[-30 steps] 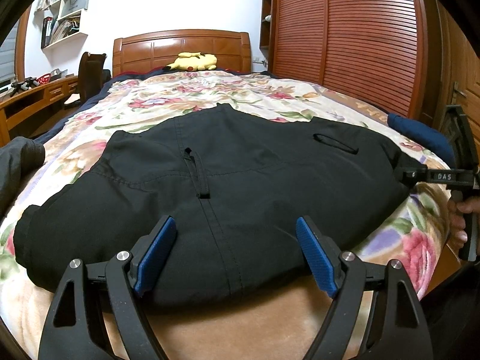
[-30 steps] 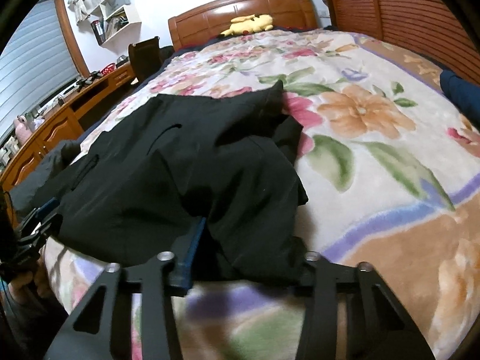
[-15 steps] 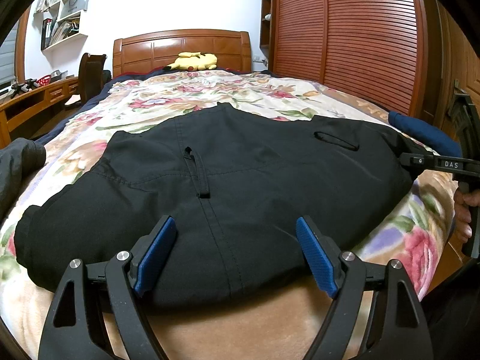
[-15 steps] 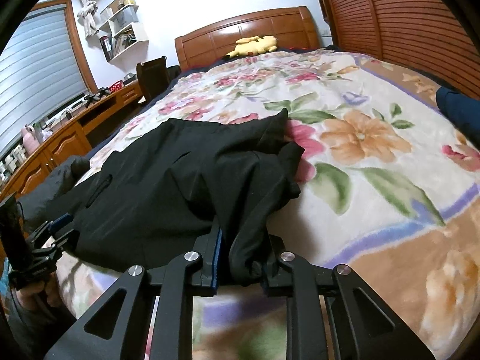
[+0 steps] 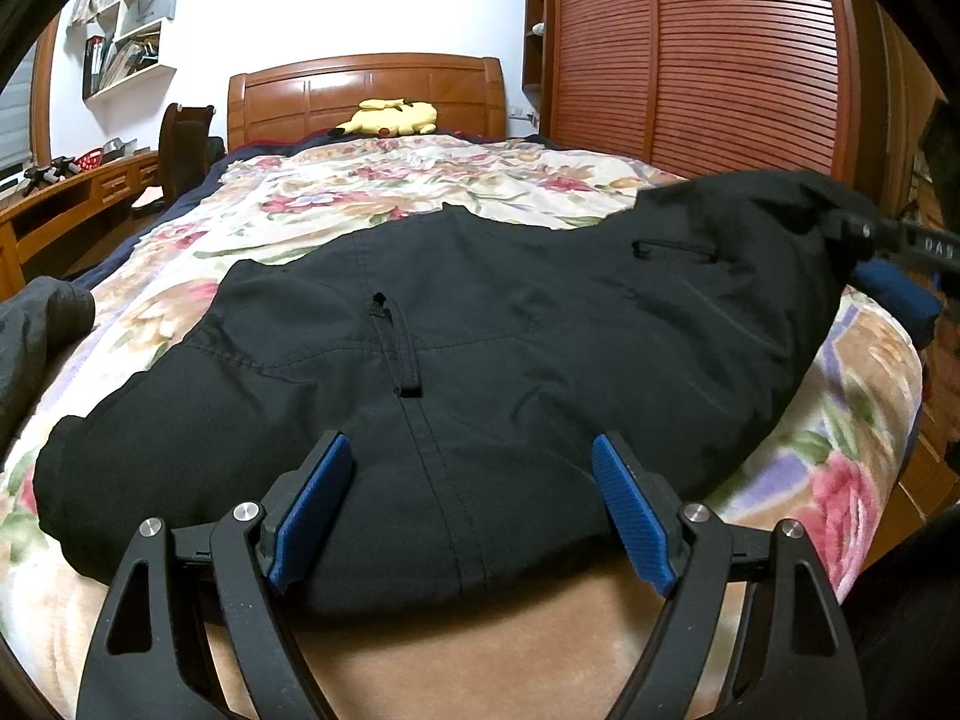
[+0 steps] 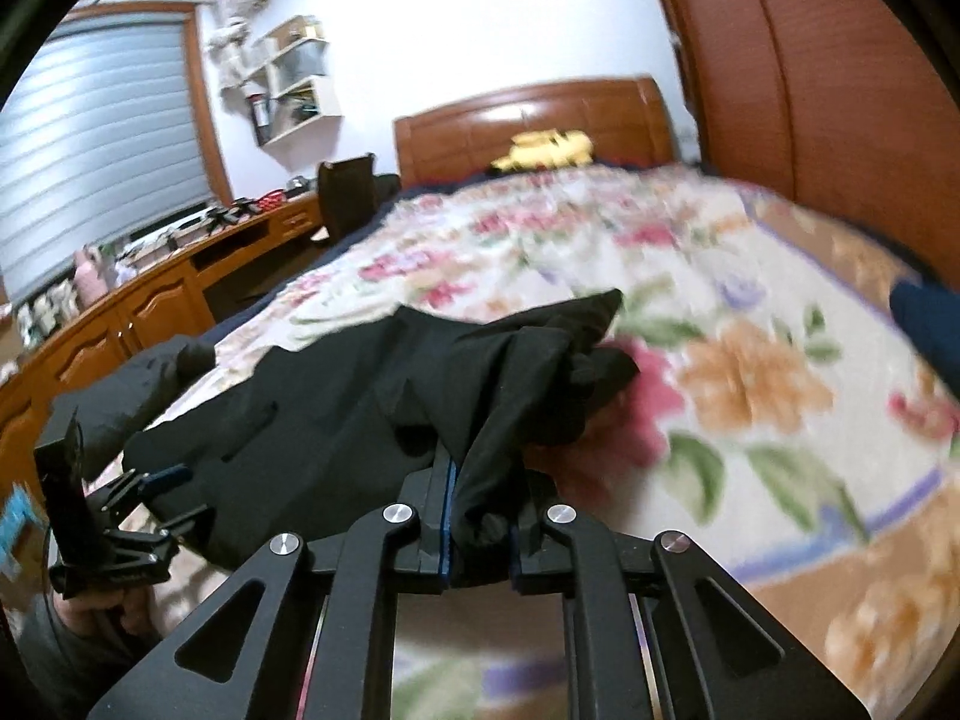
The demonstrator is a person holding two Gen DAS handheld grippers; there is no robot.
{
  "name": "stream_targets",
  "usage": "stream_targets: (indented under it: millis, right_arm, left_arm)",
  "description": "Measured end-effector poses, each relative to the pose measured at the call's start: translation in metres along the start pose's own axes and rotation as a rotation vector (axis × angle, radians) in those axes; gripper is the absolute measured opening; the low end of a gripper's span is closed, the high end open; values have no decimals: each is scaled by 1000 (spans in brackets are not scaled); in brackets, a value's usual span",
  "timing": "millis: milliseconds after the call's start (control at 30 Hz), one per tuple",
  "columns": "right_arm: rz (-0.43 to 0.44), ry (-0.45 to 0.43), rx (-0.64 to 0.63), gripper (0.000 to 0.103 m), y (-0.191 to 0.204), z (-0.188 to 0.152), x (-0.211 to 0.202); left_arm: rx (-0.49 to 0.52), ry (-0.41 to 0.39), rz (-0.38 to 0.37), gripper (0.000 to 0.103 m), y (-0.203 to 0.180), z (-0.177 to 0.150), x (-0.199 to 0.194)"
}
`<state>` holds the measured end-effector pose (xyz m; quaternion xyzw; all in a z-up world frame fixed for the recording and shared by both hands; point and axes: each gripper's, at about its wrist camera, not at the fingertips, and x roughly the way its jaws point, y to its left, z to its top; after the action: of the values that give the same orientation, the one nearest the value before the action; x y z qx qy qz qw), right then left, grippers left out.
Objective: Fold large clothes
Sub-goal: 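Lift the coat side with the right gripper and fold it toward the left gripper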
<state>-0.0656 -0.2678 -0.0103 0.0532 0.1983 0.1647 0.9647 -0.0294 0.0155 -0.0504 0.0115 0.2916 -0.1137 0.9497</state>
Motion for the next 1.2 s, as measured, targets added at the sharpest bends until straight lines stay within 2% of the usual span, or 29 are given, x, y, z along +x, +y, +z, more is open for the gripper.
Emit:
stream_targets:
  millis: [233,367,767,1033,1200]
  right_arm:
    - [12,-19,-137,12,46,27,-4]
    - [34,-24,-212,12,77,36,-1]
    - [123,5,-347,10,159,46,60]
    - [198,74,-367,10,203,55,116]
    - [241,199,-391,10,222,41,146]
  left_arm:
    - [-43,-60,-19,83,20,2,-27]
    - [-69,-88,9,83,40,1,-46]
    - [-143,-119,99,83,105,-19,-89]
    - [-213,-135,122,83,138,-29,-102]
    - [-231,-136,124,83,146,-32,-103]
